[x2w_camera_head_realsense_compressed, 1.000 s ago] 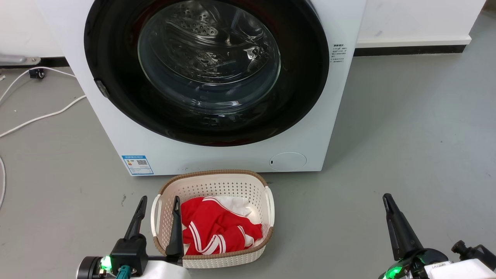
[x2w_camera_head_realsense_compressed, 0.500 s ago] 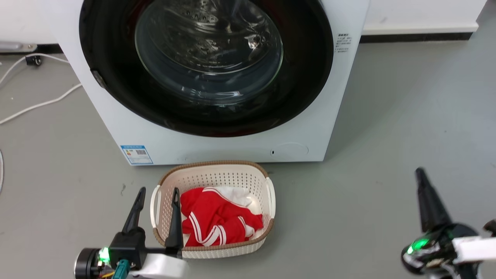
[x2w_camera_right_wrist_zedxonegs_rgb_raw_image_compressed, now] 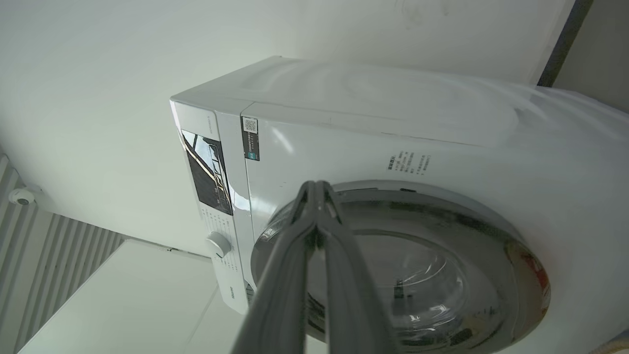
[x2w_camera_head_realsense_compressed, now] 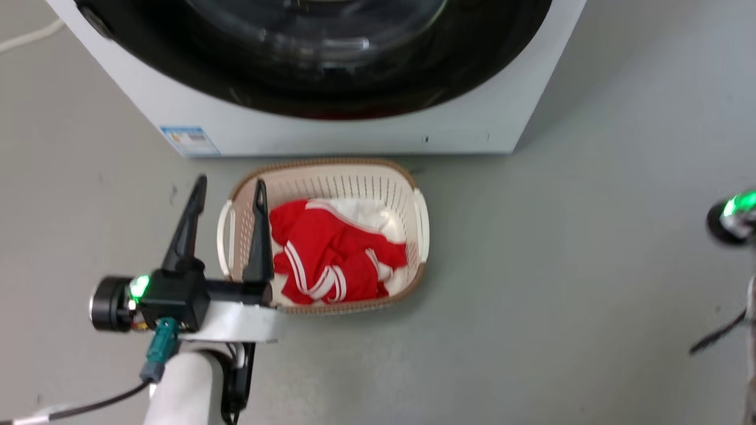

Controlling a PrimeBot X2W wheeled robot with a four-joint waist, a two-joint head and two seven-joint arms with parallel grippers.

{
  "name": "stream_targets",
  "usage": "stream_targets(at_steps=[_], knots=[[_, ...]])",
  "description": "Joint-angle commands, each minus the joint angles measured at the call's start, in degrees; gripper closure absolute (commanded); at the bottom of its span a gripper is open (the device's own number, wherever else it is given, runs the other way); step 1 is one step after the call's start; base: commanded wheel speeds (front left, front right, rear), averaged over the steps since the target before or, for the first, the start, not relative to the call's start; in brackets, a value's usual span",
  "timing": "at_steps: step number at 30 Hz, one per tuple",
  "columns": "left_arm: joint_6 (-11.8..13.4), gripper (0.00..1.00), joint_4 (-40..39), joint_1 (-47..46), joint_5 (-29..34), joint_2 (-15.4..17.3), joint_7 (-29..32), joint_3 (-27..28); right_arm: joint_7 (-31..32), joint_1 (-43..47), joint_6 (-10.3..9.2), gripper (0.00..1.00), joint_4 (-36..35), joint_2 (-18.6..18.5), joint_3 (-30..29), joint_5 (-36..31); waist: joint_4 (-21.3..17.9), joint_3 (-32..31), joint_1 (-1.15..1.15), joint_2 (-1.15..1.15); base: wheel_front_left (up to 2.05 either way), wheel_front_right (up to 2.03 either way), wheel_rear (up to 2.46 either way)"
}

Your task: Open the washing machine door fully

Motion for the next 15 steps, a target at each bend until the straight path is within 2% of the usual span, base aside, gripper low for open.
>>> stream_targets(at_steps=[1, 8, 15], knots=[[-0.3, 0.00, -0.5, -2.1, 0.3, 0.2, -0.1, 0.2, 0.7, -4.0, 0.00, 1.00, 1.3, -1.1, -0.1, -0.6, 0.6, 6.7, -0.01, 0.00, 0.00, 0.00, 0.00], [-0.8, 0.00, -1.6, -7.6, 0.3, 0.2, -0.1, 1.0, 3.1, -19.9, 0.00, 1.00, 9.3, -5.6, 0.8, -2.5, 1.9, 13.9, -0.01, 0.00, 0.00, 0.00, 0.00], [-0.5, 0.00, -2.4, -10.3, 0.1, 0.1, -0.1, 0.2, 6.3, -32.8, 0.00, 1.00, 17.2, -8.5, 5.1, -5.9, 3.5, 17.5, -0.01, 0.00, 0.00, 0.00, 0.00]])
